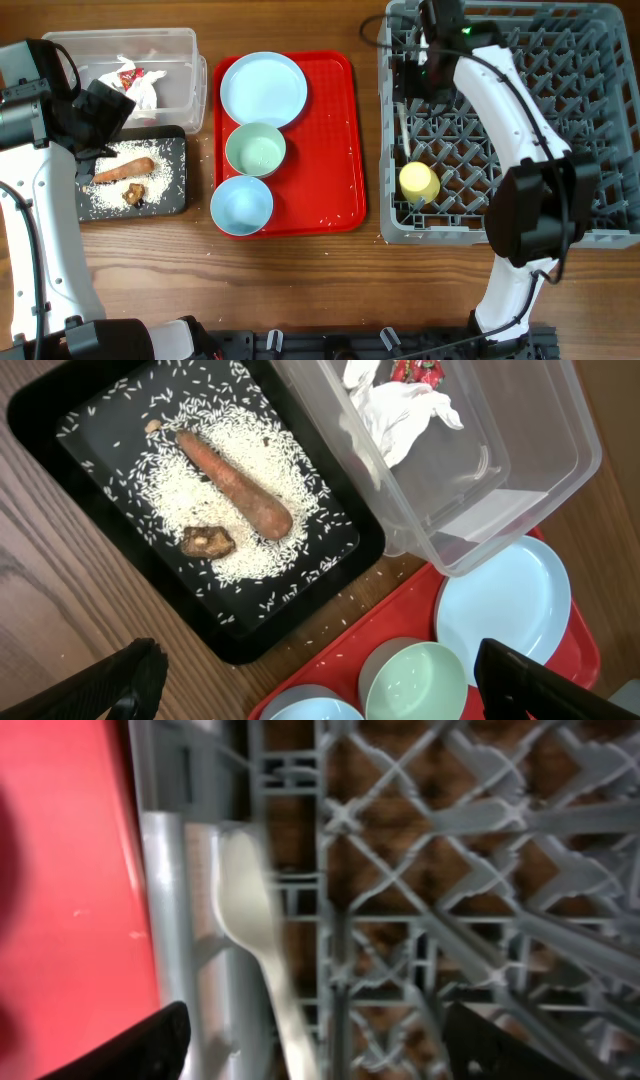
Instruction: Sort waste into correct bins and load items into the dishwasher rack
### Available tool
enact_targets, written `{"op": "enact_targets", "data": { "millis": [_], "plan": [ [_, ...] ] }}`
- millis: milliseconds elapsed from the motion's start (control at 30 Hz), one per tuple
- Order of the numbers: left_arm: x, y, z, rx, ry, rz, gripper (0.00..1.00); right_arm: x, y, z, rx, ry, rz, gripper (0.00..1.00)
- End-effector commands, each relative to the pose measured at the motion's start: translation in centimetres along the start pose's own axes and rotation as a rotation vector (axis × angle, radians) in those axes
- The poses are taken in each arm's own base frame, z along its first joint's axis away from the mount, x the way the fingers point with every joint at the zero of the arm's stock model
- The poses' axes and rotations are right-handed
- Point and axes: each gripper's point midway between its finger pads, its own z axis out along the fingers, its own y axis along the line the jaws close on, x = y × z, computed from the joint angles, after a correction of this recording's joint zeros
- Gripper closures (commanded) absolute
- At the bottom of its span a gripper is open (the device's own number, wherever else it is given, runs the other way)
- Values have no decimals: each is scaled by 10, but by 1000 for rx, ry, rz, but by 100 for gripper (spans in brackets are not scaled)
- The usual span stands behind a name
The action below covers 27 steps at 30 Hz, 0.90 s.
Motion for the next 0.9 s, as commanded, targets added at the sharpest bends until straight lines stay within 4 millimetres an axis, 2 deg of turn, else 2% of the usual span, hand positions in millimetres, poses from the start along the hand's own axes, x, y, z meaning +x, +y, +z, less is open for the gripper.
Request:
{"op": "enact_targets", "data": {
  "millis": [0, 33, 67, 200, 267, 333, 400, 467, 500, 633, 733, 833, 867],
  "plan": [
    [-2, 1, 1, 1, 1, 9, 0, -22, 50, -70, -194, -128, -68, 16],
    [-2, 1, 1, 1, 1, 9, 0, -22, 72, -85, -263, -156, -99, 16],
    [-2, 1, 1, 1, 1, 9, 0, -19, 93, -91, -291, -170, -122, 16],
    [-2, 1, 1, 1, 1, 9, 0, -7, 127, -91, -319, -159, -142, 16],
    [-2, 1, 1, 1, 1, 9, 0, 3, 145, -84, -326, -132, -123, 17],
    [-2, 1, 1, 1, 1, 9, 0, 17, 167, -63, -327, -90, -76, 21],
    [-2, 1, 1, 1, 1, 9, 0, 40, 197, -32, -338, -43, -117, 23],
    [-2, 1, 1, 1, 1, 9, 0, 55, 216, -10, -336, -13, -137, 25],
    [-2, 1, 1, 1, 1, 9, 0, 65, 225, 9, -328, 19, -131, 30],
    [-2, 1, 1, 1, 1, 9, 0, 97, 238, 69, -307, 154, -104, 49],
    [-2, 1, 1, 1, 1, 9, 0, 110, 245, 84, -318, 193, -120, 56],
    [-2, 1, 1, 1, 1, 9, 0, 109, 249, 84, -326, 184, -124, 71],
    [-2, 1, 1, 1, 1, 9, 0, 109, 249, 84, -326, 184, -125, 72]
  ]
}}
